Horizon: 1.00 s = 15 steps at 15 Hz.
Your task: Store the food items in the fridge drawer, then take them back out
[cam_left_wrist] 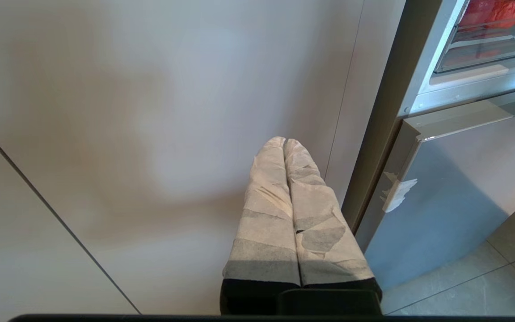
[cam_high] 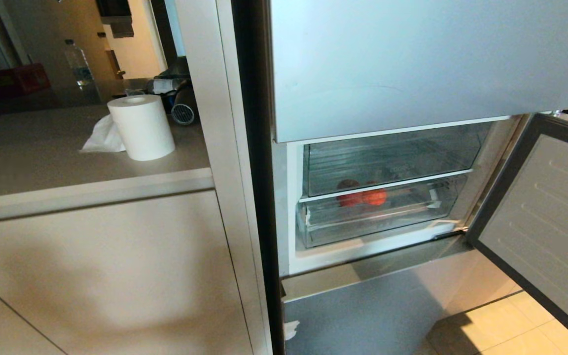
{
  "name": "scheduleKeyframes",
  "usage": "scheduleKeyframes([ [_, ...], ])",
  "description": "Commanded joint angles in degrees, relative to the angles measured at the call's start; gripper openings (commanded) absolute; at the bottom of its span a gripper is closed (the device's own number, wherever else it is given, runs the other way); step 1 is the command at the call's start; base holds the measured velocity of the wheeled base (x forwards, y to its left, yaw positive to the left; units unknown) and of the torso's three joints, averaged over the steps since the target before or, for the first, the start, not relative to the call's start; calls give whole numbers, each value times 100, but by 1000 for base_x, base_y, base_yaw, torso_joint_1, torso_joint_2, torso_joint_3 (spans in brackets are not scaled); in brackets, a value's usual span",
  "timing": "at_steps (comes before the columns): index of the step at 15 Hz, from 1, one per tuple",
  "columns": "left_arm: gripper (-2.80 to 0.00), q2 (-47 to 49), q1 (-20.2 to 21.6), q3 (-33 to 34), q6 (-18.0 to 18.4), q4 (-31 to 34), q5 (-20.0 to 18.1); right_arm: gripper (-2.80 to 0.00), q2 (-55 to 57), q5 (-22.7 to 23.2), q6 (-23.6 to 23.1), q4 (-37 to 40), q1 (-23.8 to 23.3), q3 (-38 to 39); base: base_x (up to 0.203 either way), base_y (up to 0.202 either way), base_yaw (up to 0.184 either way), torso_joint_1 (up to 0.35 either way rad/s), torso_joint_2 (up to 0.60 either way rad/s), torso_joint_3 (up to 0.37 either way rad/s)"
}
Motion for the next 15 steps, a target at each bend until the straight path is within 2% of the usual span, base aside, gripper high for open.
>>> scheduleKeyframes([
  [1,-280,9,2,0,-9,0,0,-280,-868,-9,14,20,-77,0,0,0,0,0,0,0],
  [9,-280,9,2,9,17,9,9,-280,-854,-26,127,13,-109,0,0,0,0,0,0,0],
  [12,-280,9,2,9,-1,9,9,-280,-854,-110,550,-2,-109,0,0,0,0,0,0,0],
  [15,-280,9,2,2,-3,2,9,-280,-854,-131,637,-5,-109,0,-24,0,1,6,2,-1],
])
